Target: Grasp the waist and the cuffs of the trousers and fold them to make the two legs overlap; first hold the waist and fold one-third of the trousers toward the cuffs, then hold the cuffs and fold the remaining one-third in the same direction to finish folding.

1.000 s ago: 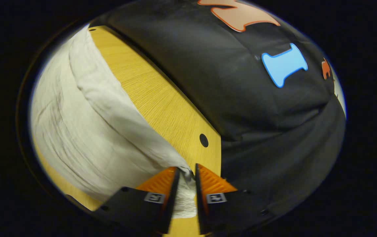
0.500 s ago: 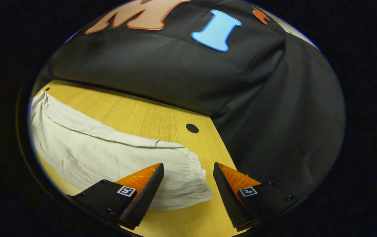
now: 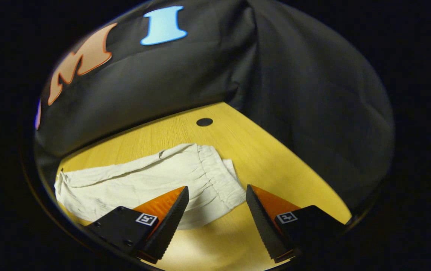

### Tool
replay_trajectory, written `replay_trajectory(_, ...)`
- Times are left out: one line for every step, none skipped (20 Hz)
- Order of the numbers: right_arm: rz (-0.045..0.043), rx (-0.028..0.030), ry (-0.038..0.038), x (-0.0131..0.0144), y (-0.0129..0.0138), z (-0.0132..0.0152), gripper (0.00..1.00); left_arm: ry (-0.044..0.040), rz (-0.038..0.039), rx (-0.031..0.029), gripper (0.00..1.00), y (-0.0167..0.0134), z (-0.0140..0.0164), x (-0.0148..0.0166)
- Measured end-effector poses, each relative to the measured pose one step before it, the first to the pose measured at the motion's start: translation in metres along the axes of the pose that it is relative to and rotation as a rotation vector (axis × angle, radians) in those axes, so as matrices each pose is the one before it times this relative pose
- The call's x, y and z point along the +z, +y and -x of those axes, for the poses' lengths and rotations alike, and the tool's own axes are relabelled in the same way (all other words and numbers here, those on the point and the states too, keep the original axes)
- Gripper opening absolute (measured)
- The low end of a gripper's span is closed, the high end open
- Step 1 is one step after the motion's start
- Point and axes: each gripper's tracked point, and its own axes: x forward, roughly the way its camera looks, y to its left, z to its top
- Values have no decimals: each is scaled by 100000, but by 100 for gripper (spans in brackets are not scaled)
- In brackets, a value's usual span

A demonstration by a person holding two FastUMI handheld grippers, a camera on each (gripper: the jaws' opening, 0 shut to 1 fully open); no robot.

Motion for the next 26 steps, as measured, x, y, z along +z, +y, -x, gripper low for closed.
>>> replay_trajectory(-4937, -298, 1152, -399, -151, -257, 98, -490, 1090, 55, 95, 60, 76, 582)
replay_trajectory(-4577, -1163, 616, -204, -410, -250, 97, 257, 271, 470, 95, -66, 190, 102)
replay_trajectory(-3936, -1890, 630, -178, -500, -247, 92, 508, 3, 378, 95, 2, 32, 96)
replay_trajectory(-3225, -2065, 385, -105, -509, -153, 97, 285, 203, 603, 95, -164, 86, 93)
replay_trajectory(-2694, -612, 1283, -276, -157, -135, 97, 515, 615, 307, 96, -250, 58, 288)
replay_trajectory(-2189, 512, 2822, -534, 149, -243, 97, 401, 636, 449, 96, -94, 202, 240)
replay_trajectory(-2107, 879, 2911, -758, 448, -493, 97, 389, 159, 747, 96, 14, 189, 274)
replay_trajectory(-1794, 885, 2020, -413, 418, -362, 96, 417, 71, 456, 96, -134, 149, 101)
replay_trajectory(-1313, 971, -2874, 666, 338, -629, 92, 651, 11, 532, 96, -5, 234, 161)
replay_trajectory(-1403, 1998, 3122, -354, 380, 123, 91, 49, -116, 504, 96, -144, 186, 192)
replay_trajectory(-143, -1087, -1307, 259, -756, 368, 88, -106, -316, 73, 96, -176, 166, 280)
replay_trajectory(-35, -846, 1451, -107, -684, -255, 78, 161, -737, 459, 96, -37, 127, 98)
replay_trajectory(-725, 1401, 1069, 103, -548, 274, 61, 135, -720, 384, 96, -100, 179, 239)
replay_trajectory(-921, 3085, 1087, 324, 57, -3, 44, -157, -291, 374, 96, -157, 80, 236)
replay_trajectory(-300, 3594, 3884, -514, 321, 243, 36, -76, 399, 283, 96, -124, 115, 156)
replay_trajectory(173, 1339, -1516, 742, 106, -528, 16, 171, 875, 56, 96, -176, 118, 42)
replay_trajectory(1149, 2032, 1067, -245, -282, 97, 13, 68, 1290, 12, 96, -217, 149, 84)
replay_trajectory(2333, 751, -909, 230, -160, -79, 10, -23, 1085, 440, 96, -327, 283, -12)
replay_trajectory(4019, -815, -658, 501, -539, 106, 15, 337, 1215, 783, 96, -230, 266, -51)
replay_trajectory(4250, -1280, -1193, 627, -516, 251, 15, -154, 1625, 522, 96, -179, 184, -21)
replay_trajectory(3106, 327, -535, 806, -101, 473, 15, -530, 1796, -128, 96, -254, 116, 92)
replay_trajectory(1165, 1325, -371, 750, 490, 719, 15, 278, 1415, -559, 96, -248, -116, -75)
replay_trajectory(-261, 2468, -1056, 619, 1129, 1164, 15, 732, 1257, -813, 96, -236, -51, -216)
replay_trajectory(315, 1889, -2211, 848, 806, 708, 15, 463, 1140, -395, 96, -199, -62, -254)
replay_trajectory(1425, 1466, -1910, 604, -144, 848, 15, 287, 1302, -275, 96, -11, -9, -138)
replay_trajectory(1931, 1590, -1791, 542, 732, 815, 15, -92, 1877, -563, 96, -3, -184, -191)
